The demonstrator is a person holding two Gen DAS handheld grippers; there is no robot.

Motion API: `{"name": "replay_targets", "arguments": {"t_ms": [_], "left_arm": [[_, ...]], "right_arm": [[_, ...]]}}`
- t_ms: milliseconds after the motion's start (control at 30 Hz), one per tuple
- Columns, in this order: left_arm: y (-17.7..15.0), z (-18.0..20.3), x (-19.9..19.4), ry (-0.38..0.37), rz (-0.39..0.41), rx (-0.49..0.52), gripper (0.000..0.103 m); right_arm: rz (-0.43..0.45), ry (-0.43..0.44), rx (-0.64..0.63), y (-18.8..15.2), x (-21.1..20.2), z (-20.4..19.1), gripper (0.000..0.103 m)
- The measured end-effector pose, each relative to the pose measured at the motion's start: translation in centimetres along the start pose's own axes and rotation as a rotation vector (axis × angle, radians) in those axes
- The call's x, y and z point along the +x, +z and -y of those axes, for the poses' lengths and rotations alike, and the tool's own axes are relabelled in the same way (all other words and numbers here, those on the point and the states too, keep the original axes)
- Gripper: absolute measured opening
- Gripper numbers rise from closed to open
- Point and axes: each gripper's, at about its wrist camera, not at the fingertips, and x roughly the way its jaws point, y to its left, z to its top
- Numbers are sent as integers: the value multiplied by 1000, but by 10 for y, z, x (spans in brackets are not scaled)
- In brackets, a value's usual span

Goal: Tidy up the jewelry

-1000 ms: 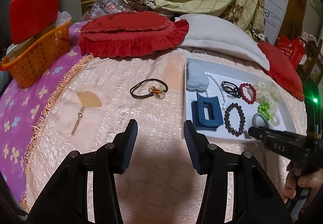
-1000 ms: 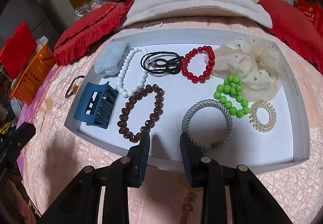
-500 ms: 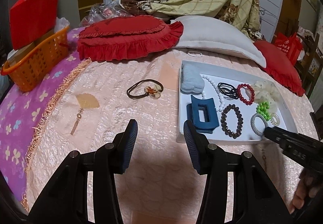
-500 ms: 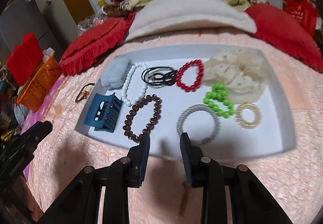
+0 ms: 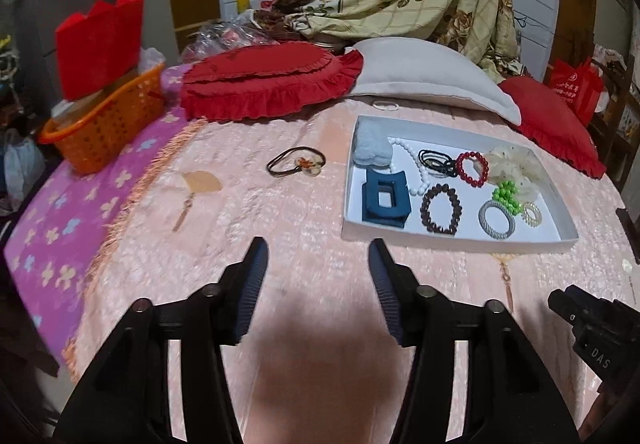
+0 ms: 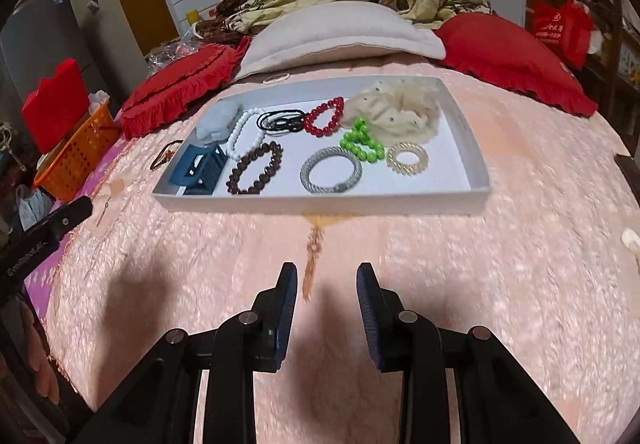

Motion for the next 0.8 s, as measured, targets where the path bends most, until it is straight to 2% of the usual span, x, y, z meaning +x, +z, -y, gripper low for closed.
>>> {"name": "replay_targets", "arguments": {"t_ms": [233,400,467,533,600,700,800], "left_arm": [[-20,6,-33,55,12,17,56],[-31,10,-57,121,57,47,56],[-36,11,-69,132,98,50,57],[-39,10,-80,150,140,50,64],[-41,9,-92,174,178,47,78],[-43,5,-108,199,229,32,78],[-45,3,-122,191,273,29,78]], "right_arm": [[23,-10,-6,-18,-21,-4,29],[45,-19,-18,-30,-38,-11,29],[55,-20,-25,-34,-45,-15,29],[66,-23,-31,-38,-51,-18,29],[77,-24,-37,-40,-57,-20,29],[100,-27,-40,-42,-68,-24,29],[118,-28,-38,-43,-78,-26,29]]}}
